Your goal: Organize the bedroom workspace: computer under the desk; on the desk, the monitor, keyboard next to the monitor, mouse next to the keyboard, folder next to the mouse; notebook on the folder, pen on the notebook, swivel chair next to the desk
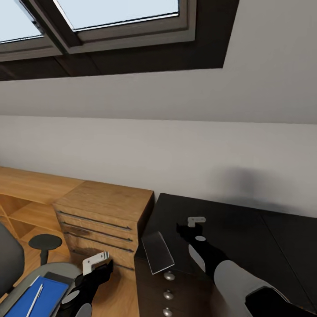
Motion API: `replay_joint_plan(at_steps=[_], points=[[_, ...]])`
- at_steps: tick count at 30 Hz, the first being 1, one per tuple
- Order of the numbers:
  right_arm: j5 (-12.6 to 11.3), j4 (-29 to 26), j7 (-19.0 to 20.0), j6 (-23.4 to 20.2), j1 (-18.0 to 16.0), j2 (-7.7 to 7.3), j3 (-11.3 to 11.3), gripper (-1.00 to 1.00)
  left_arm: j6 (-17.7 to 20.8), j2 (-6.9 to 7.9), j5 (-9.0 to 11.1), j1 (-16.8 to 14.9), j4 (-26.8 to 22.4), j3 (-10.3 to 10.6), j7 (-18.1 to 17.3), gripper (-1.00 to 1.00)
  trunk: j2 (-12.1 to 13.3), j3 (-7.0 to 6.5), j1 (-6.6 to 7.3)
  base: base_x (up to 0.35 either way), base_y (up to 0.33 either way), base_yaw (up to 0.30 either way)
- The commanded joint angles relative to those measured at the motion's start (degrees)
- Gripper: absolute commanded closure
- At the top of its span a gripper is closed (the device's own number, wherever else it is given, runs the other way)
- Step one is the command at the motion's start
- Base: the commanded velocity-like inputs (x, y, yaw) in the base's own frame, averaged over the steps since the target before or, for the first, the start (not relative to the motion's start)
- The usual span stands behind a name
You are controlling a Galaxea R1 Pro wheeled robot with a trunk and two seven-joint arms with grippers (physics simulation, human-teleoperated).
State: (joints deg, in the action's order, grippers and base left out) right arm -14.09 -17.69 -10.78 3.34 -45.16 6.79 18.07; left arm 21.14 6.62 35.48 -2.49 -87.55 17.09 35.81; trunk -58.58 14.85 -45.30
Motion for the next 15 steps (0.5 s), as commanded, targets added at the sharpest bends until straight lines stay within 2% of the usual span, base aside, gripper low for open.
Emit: replay_joint_plan(at_steps=[1, 4, 10, 15], points=[[-0.58, 0.37, -0.26, 0.31, -0.08, -0.04, 0.49, -1.0, 0.11, 0.06, 0.38, -0.06, -0.08, 0.15, 0.49, -1.0, -0.05, 0.08, -0.04, 0.306, 0.0, 0.0], [-0.54, 1.8, -0.09, 0.45, -0.1, -0.09, 0.42, -1.0, 0.18, 0.06, 0.38, -0.06, -0.08, 0.21, 0.49, -1.0, -0.05, 0.08, -0.04, 0.158, 0.0, 0.0], [-0.63, 2.45, -0.03, 0.0, -0.18, -0.05, 0.38, -1.0, 0.15, 0.06, 0.38, -0.06, -0.15, 0.34, 0.49, -1.0, -0.05, 0.08, -0.04, 0.024, 0.0, 0.0], [-0.89, 2.49, -0.03, -3.95, -0.26, -0.1, 0.38, -1.0, 0.06, 0.1, 0.34, -0.06, -0.17, 1.02, 0.49, -1.0, -0.05, 0.08, -0.04, 0.076, 0.0, 0.0]])
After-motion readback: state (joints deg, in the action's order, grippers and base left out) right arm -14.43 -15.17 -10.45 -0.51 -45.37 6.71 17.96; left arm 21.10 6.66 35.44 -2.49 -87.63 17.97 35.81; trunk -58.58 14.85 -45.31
